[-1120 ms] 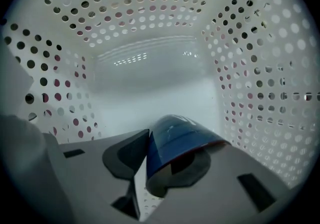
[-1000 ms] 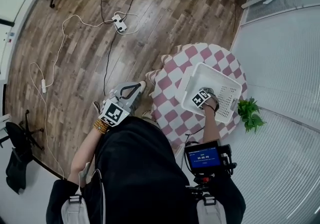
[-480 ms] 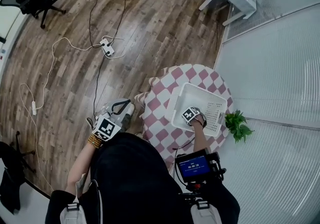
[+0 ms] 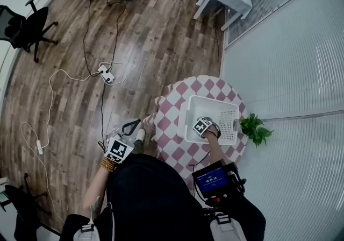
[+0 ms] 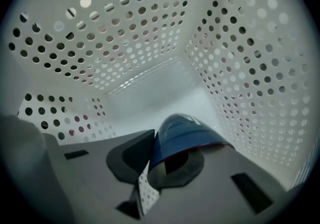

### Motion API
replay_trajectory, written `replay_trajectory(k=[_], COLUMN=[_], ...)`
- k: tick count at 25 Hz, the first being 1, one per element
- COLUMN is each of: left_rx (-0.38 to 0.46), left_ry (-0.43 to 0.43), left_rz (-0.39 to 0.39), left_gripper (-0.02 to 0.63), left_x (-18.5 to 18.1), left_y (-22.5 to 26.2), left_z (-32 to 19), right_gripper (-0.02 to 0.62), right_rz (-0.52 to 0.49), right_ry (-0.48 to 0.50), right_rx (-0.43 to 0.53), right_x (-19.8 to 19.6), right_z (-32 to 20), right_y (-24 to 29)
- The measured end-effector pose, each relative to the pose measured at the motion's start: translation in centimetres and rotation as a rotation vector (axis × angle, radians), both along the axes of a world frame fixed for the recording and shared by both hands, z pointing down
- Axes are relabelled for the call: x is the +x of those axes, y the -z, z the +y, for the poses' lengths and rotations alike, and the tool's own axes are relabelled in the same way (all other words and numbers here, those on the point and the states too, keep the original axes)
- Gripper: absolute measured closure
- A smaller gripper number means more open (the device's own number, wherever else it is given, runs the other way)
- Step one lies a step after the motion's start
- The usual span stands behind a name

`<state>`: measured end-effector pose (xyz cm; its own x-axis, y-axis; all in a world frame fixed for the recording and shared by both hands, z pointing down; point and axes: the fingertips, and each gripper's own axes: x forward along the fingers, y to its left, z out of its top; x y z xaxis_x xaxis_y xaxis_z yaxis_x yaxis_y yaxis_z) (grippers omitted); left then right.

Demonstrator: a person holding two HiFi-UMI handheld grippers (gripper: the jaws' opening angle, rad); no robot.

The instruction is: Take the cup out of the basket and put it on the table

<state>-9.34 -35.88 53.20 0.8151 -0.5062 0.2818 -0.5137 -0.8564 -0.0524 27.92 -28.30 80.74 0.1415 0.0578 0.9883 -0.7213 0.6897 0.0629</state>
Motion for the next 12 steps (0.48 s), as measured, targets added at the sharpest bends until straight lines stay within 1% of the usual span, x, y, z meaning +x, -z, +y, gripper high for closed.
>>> replay_trajectory(k=[4, 6, 12], left_rx=[0.0, 0.006, 0.03], left_ry=[-0.053, -0.082, -0.162], left_rz=[0.014, 0.016, 0.023], left_gripper=[0.6, 0.6, 0.6], left_x=[1.3, 2.1, 4.6], left_y=[0.1, 0.4, 1.3], left_z=[0.6, 1.4, 3.0], right_gripper=[0.554, 0.555, 0.555], right_rz=[-0.02, -0.027, -0.064], right_ry=[-0.044, -0.057, -0.146], right_rx=[0.101, 0.166, 0.371], right_x=[0.2, 0.2, 0.9], right_z=[-0.3, -0.6, -1.5], right_y=[2.7, 4.3, 9.5])
